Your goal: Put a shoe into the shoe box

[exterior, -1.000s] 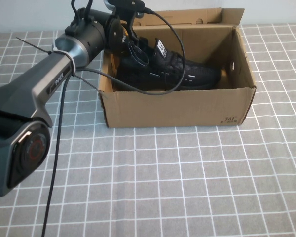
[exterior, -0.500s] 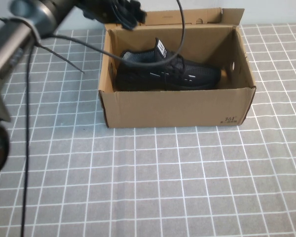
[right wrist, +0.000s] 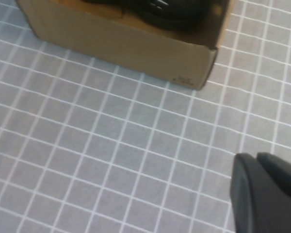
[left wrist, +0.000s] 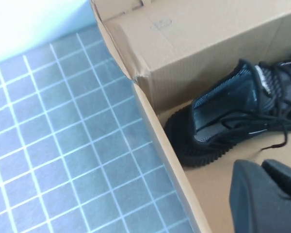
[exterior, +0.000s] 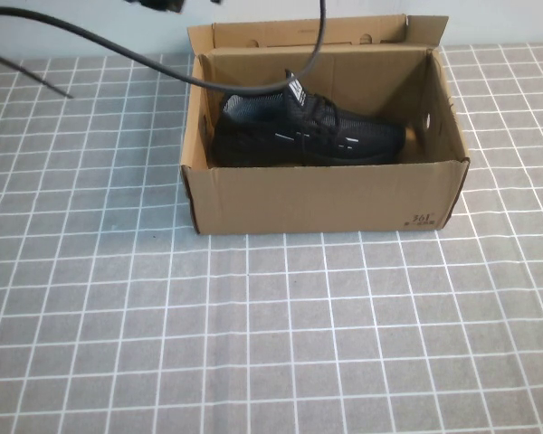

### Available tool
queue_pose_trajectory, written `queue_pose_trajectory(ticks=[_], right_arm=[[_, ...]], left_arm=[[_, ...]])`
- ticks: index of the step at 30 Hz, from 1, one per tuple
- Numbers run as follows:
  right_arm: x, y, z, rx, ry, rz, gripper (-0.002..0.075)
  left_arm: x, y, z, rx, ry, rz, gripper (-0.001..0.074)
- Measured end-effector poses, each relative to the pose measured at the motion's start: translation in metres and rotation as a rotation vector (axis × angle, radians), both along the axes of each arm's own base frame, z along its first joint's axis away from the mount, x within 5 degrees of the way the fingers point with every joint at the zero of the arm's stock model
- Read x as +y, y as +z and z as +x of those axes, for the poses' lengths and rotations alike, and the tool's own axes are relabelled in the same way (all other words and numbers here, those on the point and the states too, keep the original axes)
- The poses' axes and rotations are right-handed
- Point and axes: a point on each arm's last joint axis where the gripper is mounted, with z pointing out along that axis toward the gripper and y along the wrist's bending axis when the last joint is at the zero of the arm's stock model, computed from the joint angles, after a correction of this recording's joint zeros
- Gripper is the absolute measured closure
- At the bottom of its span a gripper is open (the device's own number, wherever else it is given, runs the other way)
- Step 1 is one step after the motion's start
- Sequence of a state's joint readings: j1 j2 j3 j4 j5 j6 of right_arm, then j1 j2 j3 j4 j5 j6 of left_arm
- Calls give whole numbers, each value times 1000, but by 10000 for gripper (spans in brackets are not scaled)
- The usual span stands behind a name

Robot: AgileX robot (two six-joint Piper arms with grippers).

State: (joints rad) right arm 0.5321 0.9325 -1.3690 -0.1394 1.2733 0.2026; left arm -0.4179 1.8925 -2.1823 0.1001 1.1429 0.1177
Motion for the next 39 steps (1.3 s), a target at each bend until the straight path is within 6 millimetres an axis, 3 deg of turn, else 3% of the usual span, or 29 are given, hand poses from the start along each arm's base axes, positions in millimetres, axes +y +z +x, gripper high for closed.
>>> queue_pose_trajectory(ticks=[4, 8, 12, 15, 19, 23, 28, 33, 39], right_arm=[[-7, -4, -21, -14, 37, 41, 742], [-24, -16, -53, -47, 53, 74, 742], [-44, -37, -88, -91, 58, 105, 742], [-55, -56, -109, -112, 65, 127, 742], [-66, -81, -129, -208, 80, 195, 742], [-66, -102, -131, -364, 88, 279, 742], [-56, -128, -112, -550, 92, 374, 742], [-42, -159, -88, -679, 88, 442, 742], [-34, -185, -72, -842, 83, 525, 742]], left_arm=[[13, 23, -30, -39, -2, -16, 735], [32, 36, -74, -118, 6, -71, 736], [52, 25, -126, -236, -16, -161, 736], [72, 13, -178, -373, -34, -258, 736], [98, -21, -240, -550, -49, -349, 736], [120, -68, -291, -673, -59, -401, 736], [139, -112, -332, -786, -66, -448, 736], [144, -150, -344, -809, -68, -456, 736], [141, -195, -336, -709, -65, -404, 736]])
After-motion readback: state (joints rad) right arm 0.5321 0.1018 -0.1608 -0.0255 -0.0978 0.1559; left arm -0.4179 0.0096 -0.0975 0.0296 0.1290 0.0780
